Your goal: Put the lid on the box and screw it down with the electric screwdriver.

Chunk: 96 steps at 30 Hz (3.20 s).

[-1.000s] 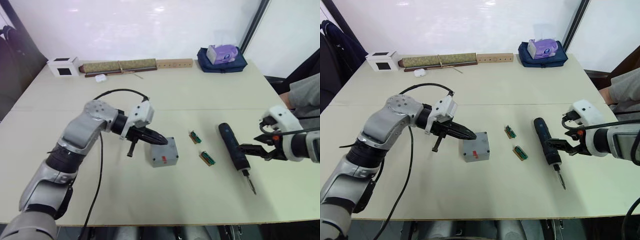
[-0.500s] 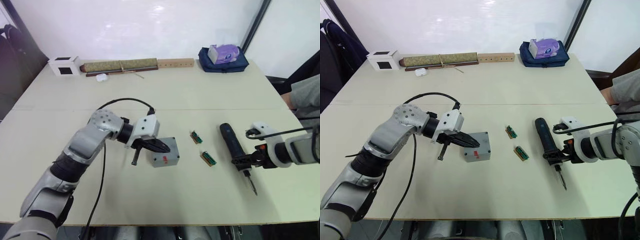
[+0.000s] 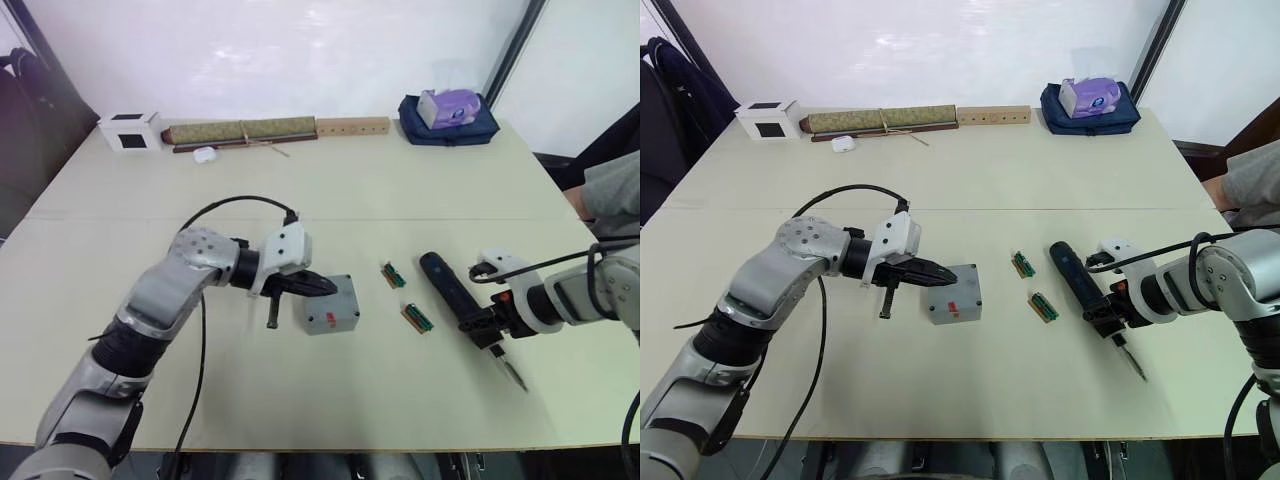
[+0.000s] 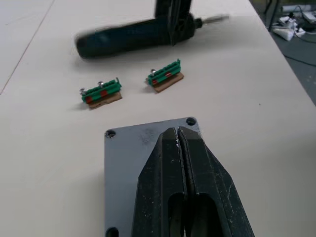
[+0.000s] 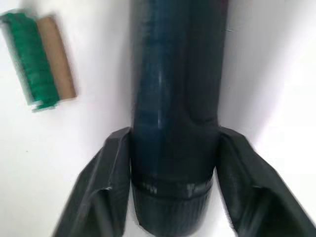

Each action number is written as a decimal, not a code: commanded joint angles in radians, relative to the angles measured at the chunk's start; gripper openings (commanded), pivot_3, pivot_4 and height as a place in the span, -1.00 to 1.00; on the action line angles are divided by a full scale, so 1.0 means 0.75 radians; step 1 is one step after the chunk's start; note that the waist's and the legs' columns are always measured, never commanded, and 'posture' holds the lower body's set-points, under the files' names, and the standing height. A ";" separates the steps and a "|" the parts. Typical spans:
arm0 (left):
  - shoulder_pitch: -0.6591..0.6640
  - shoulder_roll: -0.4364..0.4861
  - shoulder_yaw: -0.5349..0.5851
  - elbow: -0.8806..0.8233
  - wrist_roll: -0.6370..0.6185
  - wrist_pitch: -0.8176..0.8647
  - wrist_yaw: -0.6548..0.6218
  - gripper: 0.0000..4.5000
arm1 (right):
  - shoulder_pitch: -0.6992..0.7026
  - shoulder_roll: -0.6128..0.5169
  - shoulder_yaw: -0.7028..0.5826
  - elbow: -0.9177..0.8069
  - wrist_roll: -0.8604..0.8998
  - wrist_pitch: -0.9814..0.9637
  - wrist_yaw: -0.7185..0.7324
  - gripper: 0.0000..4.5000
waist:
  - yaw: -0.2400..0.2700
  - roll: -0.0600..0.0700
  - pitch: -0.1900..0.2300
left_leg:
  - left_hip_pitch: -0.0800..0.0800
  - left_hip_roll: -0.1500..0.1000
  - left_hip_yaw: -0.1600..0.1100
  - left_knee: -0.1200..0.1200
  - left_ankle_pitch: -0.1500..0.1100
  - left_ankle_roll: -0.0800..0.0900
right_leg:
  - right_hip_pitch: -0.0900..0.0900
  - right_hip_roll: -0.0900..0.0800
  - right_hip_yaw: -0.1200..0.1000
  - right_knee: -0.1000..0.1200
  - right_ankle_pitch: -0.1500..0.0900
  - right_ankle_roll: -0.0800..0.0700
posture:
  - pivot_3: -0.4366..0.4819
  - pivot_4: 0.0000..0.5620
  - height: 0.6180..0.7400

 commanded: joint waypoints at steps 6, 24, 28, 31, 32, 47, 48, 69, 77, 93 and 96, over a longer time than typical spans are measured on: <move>-0.016 0.008 0.076 0.016 -0.053 0.015 0.025 -1.00 | -0.133 0.021 -0.074 0.176 -0.170 -0.083 0.006 -0.23 | -0.004 -0.001 0.000 | 0.001 0.000 0.000 0.001 0.000 0.000 | 0.002 0.000 0.000 -0.001 0.000 0.000 | -0.05 -0.47 1.00; -0.152 0.013 -0.007 0.253 0.015 -0.035 -0.132 -1.00 | 0.096 0.884 -0.709 -0.680 0.183 -0.810 -0.262 -0.23 | -0.006 0.008 0.005 | -0.005 0.000 0.002 0.000 0.000 0.000 | -0.007 -0.001 0.002 0.003 0.001 0.001 | -0.05 -0.47 1.00; -0.164 -0.006 -0.029 0.266 0.050 -0.050 -0.121 -1.00 | 0.215 1.058 -0.459 -0.810 -0.114 -1.098 -0.304 -0.23 | -0.006 0.008 0.005 | -0.006 -0.001 0.002 0.000 0.000 0.000 | -0.010 0.000 0.003 0.005 0.001 0.001 | -0.05 -0.47 1.00; -0.150 0.006 -0.081 0.244 0.089 -0.064 -0.148 -1.00 | 0.289 1.111 -0.316 -0.818 -0.182 -1.195 -0.234 -0.23 | -0.006 0.009 0.005 | -0.006 -0.002 0.002 0.000 0.000 0.000 | -0.010 0.000 0.003 0.005 0.001 0.001 | -0.05 -0.47 1.00; -0.144 0.011 -0.087 0.242 0.099 -0.073 -0.155 -1.00 | 0.297 1.130 -0.295 -0.809 -0.202 -1.218 -0.242 -0.23 | -0.006 0.009 0.005 | -0.006 -0.002 0.003 0.000 0.000 0.000 | -0.010 0.000 0.003 0.005 0.001 0.001 | -0.05 -0.47 1.00; -0.074 0.041 -0.130 0.208 0.171 -0.106 -0.159 -1.00 | 0.399 1.189 -0.016 -0.601 -0.612 -1.536 -0.178 -0.23 | -0.005 0.009 0.005 | -0.005 -0.002 0.002 0.000 0.000 0.000 | -0.009 0.000 0.003 0.005 0.001 0.001 | -0.05 -0.47 1.00; -0.073 0.041 -0.130 0.209 0.172 -0.107 -0.162 -1.00 | 0.404 1.188 -0.012 -0.594 -0.624 -1.546 -0.172 -0.23 | -0.006 0.009 0.005 | -0.005 -0.002 0.002 0.000 0.000 0.000 | -0.009 0.000 0.003 0.005 0.001 0.001 | -0.05 -0.47 1.00; -0.048 0.038 -0.146 0.230 0.197 -0.106 -0.164 -1.00 | 0.447 1.187 -0.024 -0.505 -0.760 -1.643 -0.134 -0.23 | -0.006 0.009 0.004 | 0.002 -0.002 0.001 0.000 0.000 0.000 | 0.000 0.000 0.002 0.004 0.001 0.001 | -0.05 -0.47 1.00; -0.051 0.031 -0.155 0.244 0.201 -0.117 -0.163 -1.00 | 0.479 1.182 -0.038 -0.513 -0.727 -1.615 -0.115 -0.23 | -0.005 0.009 0.003 | 0.006 -0.002 0.001 0.000 0.000 0.000 | 0.004 0.000 0.001 0.004 0.000 0.001 | -0.05 -0.47 1.00; -0.046 0.035 -0.168 0.281 0.224 -0.143 -0.176 -1.00 | 0.615 1.126 0.070 -0.378 -0.804 -1.527 -0.085 -0.23 | -0.008 0.002 -0.017 | 0.028 0.000 0.001 -0.004 -0.003 0.004 | 0.025 0.002 0.002 0.000 -0.003 -0.002 | -0.05 -0.47 1.00; -0.050 0.042 -0.172 0.310 0.243 -0.170 -0.178 -1.00 | 0.590 1.131 0.087 -0.316 -0.834 -1.531 -0.094 -0.23 | -0.009 0.002 -0.023 | 0.029 0.000 0.001 -0.004 -0.003 0.005 | 0.025 0.002 0.002 0.000 -0.003 -0.002 | -0.05 -0.47 1.00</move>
